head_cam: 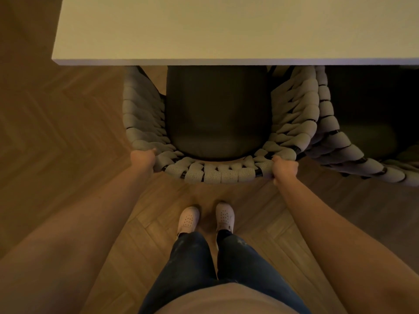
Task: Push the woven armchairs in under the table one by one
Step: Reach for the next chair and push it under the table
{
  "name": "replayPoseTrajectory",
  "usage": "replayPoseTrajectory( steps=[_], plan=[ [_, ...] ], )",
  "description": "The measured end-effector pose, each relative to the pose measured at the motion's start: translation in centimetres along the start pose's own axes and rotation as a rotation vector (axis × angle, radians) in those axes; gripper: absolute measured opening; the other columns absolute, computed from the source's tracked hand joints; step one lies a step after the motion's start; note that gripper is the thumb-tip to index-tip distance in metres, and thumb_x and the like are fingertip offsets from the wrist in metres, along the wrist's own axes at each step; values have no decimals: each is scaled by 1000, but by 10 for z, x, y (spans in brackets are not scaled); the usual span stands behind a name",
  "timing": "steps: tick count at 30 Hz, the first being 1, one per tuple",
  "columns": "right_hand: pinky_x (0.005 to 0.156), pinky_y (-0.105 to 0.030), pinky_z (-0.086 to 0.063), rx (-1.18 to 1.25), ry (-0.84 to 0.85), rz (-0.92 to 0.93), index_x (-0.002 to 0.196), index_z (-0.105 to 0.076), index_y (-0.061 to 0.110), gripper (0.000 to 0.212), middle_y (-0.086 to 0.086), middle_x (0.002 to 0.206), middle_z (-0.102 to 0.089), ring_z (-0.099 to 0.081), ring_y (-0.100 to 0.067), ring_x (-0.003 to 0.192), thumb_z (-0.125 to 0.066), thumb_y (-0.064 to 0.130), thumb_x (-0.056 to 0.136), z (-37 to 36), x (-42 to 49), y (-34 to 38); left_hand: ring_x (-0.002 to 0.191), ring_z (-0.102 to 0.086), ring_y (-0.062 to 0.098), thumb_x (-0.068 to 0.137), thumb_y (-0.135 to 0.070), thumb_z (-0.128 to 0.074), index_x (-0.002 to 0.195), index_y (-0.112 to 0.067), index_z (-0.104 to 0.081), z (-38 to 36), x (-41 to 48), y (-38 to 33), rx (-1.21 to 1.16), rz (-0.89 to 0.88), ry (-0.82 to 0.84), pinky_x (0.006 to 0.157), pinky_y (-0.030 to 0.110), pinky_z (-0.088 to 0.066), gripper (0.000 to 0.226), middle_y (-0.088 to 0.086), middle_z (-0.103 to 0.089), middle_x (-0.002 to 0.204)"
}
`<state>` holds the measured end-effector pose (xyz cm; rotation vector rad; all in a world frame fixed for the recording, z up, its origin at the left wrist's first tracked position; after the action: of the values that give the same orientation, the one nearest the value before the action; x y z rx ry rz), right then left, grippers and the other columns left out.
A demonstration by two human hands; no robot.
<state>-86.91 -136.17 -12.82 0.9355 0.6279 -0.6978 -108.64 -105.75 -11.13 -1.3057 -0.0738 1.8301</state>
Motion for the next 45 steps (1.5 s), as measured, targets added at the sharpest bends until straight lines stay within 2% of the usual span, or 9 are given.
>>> replayPoseTrajectory(
  steps=[6,11,14,17,22,26,32,37,45],
  plan=[
    [88,-40,-50,28,9,7,152,-17,7,73,-15,137,-47,-52,-31,117,-59,22,94,1,-3,0,116,-61,31,95,-17,-56,135,-2,-50,1,0,-1,136,-62,41,67,29,-51,43,15,-58,131],
    [97,-47,-51,97,78,-8,149,-25,7,78,-12,139,-48,-54,-30,119,-68,32,89,5,-9,-6,110,-58,38,95,-20,-61,130,5,-45,6,-4,-4,195,-54,68,85,49,-55,45,17,-55,112],
    [96,-44,-51,240,142,3,149,-30,11,84,-8,140,-51,-57,-28,118,-70,46,84,0,-34,-19,88,-64,37,96,-34,-58,128,5,-45,13,-14,-5,304,-103,93,77,46,-57,52,19,-56,102],
    [105,-43,-42,153,139,41,151,-26,11,91,-7,147,-43,-48,-28,128,-67,55,82,-18,-73,-39,97,-63,36,94,-39,-60,132,1,-45,17,-19,-2,278,-132,103,60,37,-55,57,14,-54,109],
    [109,-42,-37,-24,496,-43,146,-38,17,81,2,142,-47,-45,-25,130,-68,55,81,-91,-160,-73,102,-60,27,95,-41,-57,129,-6,-52,31,-25,4,251,-342,195,84,40,-52,49,9,-60,121],
    [102,-43,-43,-336,758,-45,137,-50,19,65,4,130,-55,-52,-22,116,-70,48,82,-165,-217,-66,131,-44,26,99,-51,-40,143,-6,-41,69,-7,12,425,-423,248,106,35,-35,63,12,-48,143],
    [112,-43,-33,-637,791,537,154,-20,18,90,-7,155,-32,-34,-27,139,-72,40,83,-310,-292,-20,146,-18,29,98,-49,-41,146,-14,-37,175,67,3,1063,-554,57,116,55,-11,60,14,-30,154],
    [115,-42,-27,-1028,621,1072,154,-15,13,97,-15,154,-31,-29,-31,141,-74,35,81,-423,-335,17,149,1,28,101,-39,-34,149,-15,-34,283,127,-35,1208,-662,-37,116,58,1,54,12,-14,160],
    [120,-52,-9,-1320,496,1238,154,-14,13,97,-15,160,-13,-7,-29,149,-74,36,82,-531,-385,60,149,9,31,101,-41,-36,148,-14,-34,381,198,-104,1285,-676,-72,116,57,5,54,14,-5,162]
  ],
)
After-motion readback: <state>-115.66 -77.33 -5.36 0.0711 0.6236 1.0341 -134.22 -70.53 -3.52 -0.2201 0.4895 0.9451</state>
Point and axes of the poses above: each hand's wrist, its own x-axis towards the middle knuckle, its own z-axis out of the back of the hand, y = z × x, the point moved 3 cm from there along x, towards the middle knuckle
